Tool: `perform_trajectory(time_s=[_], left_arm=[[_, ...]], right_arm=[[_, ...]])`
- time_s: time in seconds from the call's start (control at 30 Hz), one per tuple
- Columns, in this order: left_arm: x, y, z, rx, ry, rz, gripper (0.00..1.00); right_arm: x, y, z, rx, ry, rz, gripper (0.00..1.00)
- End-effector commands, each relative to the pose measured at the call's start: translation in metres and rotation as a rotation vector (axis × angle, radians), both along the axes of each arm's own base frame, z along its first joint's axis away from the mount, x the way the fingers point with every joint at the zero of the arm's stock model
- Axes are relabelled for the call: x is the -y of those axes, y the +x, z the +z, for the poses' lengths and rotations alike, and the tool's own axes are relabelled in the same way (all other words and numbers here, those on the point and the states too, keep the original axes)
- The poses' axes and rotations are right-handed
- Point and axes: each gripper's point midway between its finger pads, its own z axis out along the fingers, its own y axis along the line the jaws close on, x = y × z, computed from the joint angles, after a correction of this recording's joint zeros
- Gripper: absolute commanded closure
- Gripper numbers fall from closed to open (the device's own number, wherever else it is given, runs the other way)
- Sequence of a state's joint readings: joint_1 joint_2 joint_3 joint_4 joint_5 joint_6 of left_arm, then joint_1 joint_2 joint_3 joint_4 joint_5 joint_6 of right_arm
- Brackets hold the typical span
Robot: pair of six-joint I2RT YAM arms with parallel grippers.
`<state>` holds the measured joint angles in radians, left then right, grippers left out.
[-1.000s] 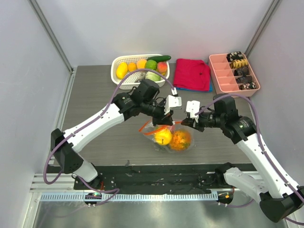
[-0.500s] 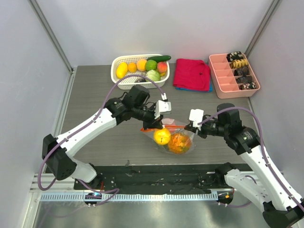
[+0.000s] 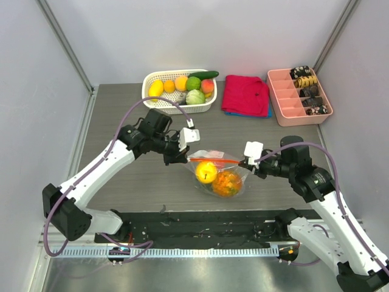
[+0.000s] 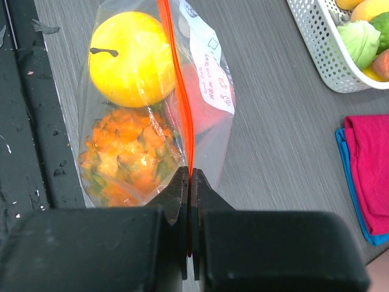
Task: Place the food in the zip-top bag and seal the zipper
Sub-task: Zip the zipper food storage bag at the center of the board, then place the zipper food storage bag at the center of the board.
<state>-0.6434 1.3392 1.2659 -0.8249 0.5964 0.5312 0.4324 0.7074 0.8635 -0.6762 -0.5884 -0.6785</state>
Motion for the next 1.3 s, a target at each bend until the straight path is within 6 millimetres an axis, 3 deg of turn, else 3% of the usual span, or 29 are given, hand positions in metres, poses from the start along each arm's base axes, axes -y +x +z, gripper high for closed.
perform_trajectory(time_s=[0.0,0.17,0.27,0.3,0.33,0.4,0.43,0.53,0.67,0.97,1.07,1.2,1.27], left_arm=[[-0.036,0.001,-0.006,0.031,0.087,0.039,1.0],[-0.056,-0.001,-0.008,0.046,0.11,0.053,1.0],[-0.053,-0.004,-0.006,0.055,0.081,0.042,0.98],[-0.05,-0.004,0.0,0.047,0.055,0.056,0.92],[-0.046,-0.001,0.005,0.054,0.029,0.063,0.73],[-0.034,-0.001,0.019,0.038,-0.036,0.059,0.59],[-0.027,0.003,0.028,0.032,-0.076,0.078,0.44],[-0.011,0.007,0.046,0.029,-0.157,0.09,0.32],[0.016,0.0,0.051,0.039,-0.187,0.045,0.29],[0.068,0.003,0.037,0.011,-0.194,0.0,0.39],[0.079,0.003,0.031,-0.019,-0.186,-0.025,0.56],[0.083,-0.003,0.026,-0.066,-0.174,-0.057,0.92],[0.084,0.0,0.028,-0.086,-0.159,-0.044,1.0]], right_arm=[[0.009,0.003,0.003,0.027,-0.016,-0.052,0.99],[0.01,0.002,0.002,0.027,-0.018,-0.054,0.99],[0.007,0.001,0.003,0.006,-0.001,-0.049,0.99],[0.004,0.001,0.006,0.002,0.017,-0.043,0.99],[0.003,0.002,0.006,-0.008,0.024,-0.04,0.99],[-0.002,0.001,0.013,-0.015,0.052,-0.029,0.99],[-0.004,0.003,0.013,-0.023,0.057,-0.028,0.99],[-0.007,0.004,0.014,-0.04,0.068,-0.024,0.99],[-0.009,0.004,0.015,-0.037,0.078,-0.019,0.99],[-0.01,0.006,0.02,-0.032,0.094,-0.022,0.99],[-0.011,0.005,0.022,-0.026,0.1,-0.018,0.99],[-0.011,0.008,0.02,-0.019,0.099,-0.028,0.99],[-0.009,0.016,0.019,-0.014,0.101,-0.063,0.99]])
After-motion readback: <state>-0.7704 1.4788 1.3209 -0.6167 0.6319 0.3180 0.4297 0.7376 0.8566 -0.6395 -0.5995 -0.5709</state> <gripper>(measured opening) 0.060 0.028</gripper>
